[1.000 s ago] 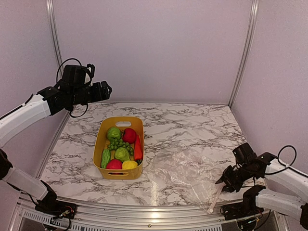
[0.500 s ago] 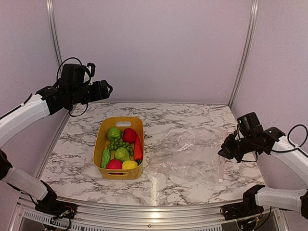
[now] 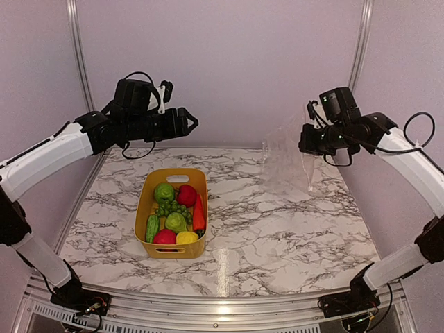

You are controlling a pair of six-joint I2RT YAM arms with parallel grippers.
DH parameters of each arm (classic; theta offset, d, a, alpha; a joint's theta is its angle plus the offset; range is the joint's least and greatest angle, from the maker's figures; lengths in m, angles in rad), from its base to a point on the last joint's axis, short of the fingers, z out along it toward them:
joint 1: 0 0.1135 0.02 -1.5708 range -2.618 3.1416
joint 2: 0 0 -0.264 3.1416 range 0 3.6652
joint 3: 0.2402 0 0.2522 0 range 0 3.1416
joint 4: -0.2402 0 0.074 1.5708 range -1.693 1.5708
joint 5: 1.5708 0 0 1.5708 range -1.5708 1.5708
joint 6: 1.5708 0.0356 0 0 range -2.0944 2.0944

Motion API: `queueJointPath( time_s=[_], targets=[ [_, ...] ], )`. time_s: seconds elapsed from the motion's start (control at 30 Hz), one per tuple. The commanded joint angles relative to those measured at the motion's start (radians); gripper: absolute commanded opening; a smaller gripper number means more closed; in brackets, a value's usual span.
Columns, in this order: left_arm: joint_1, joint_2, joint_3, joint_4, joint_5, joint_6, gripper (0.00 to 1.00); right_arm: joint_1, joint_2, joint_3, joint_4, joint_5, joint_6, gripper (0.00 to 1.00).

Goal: Place the food in the zip-top bag and seal the zipper
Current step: Set the zipper food storage bag at the center of the board.

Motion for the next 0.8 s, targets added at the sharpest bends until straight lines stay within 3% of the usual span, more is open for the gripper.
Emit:
queueJointPath(
  time_s=[0.0,0.23,0.33,0.5,0.77],
  targets=[
    [-0.057,0.061,0.032,-0.011,0.01,-0.056,0.7,0.076,0.089,0.02,-0.024,0.003,-0.127,0.0],
    [-0.058,0.011,-0.018,-0.052,-0.115,-0.109,0.7,0.317,0.339,0.113,-0.155,0.013,-0.256,0.01],
    [-0.055,-0.029,-0.04,-0.063,-0.158,-0.093,0.7,0.407,0.388,0.141,-0.16,0.011,-0.278,0.11],
    [-0.049,-0.077,-0.08,-0.071,-0.205,-0.082,0.7,0.433,0.381,0.146,-0.143,-0.014,-0.299,0.3],
    [-0.047,-0.095,-0.118,-0.063,-0.212,-0.103,0.7,0.435,0.265,0.003,-0.105,-0.051,-0.298,0.35]
  ],
)
